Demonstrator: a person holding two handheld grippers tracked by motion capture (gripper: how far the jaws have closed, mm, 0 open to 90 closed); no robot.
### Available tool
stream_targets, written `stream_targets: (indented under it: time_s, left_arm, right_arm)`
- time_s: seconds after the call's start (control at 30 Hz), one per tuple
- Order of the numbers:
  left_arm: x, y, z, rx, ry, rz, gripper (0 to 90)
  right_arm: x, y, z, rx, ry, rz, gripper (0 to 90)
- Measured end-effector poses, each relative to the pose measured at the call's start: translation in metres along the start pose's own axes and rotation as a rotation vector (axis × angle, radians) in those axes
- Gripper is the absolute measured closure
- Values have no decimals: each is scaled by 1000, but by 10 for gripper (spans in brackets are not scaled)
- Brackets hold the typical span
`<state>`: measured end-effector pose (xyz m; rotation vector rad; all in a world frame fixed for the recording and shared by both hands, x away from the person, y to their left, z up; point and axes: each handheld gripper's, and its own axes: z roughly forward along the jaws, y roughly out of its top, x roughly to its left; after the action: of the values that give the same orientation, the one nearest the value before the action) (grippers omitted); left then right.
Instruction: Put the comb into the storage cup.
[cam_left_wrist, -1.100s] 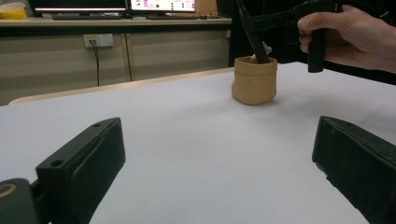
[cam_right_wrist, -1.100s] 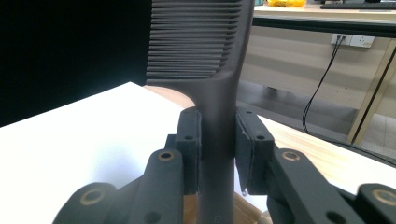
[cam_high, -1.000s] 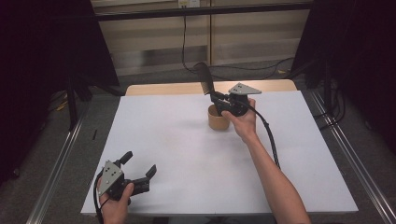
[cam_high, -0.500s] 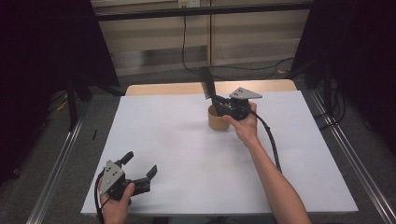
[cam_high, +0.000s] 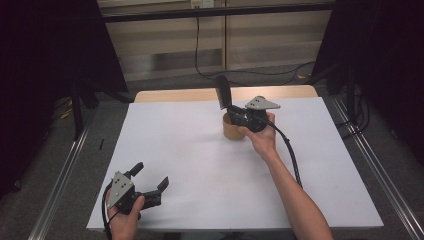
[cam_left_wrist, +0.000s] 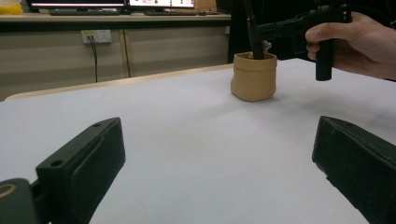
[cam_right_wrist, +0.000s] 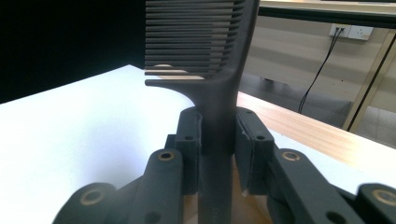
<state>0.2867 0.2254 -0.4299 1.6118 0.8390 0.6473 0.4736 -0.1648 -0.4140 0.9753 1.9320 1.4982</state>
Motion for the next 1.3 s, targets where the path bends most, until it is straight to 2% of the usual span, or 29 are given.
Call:
stream_targets:
  time_s: [0.13, 0.57, 0.67, 0.83, 0.97, 1.07, 1.17, 1.3]
  left_arm:
    - [0, 0, 0, -1, 0, 0, 27]
    - [0, 0, 0, -5, 1, 2, 27]
    - [0, 0, 0, -4, 1, 2, 27]
    - [0, 0, 0, -5, 1, 1, 27]
    - [0, 0, 0, -6, 3, 1, 27]
    - [0, 0, 0, -4, 1, 1, 27]
    - [0, 1, -1, -6, 2, 3, 27]
    - [0, 1, -1, -11, 5, 0, 27]
  right_arm:
    - [2, 0, -1, 13, -7, -13, 730]
    - [1, -11, 1, 55, -16, -3, 730]
    - [2, -11, 1, 57, -20, -5, 729]
    - [1, -12, 1, 51, -30, 22, 726]
    - [2, -11, 2, 50, -37, 17, 719]
    - [2, -12, 3, 45, -37, 23, 712]
    - [3, -12, 3, 47, -33, 29, 668]
    - [2, -13, 2, 59, -26, 28, 667]
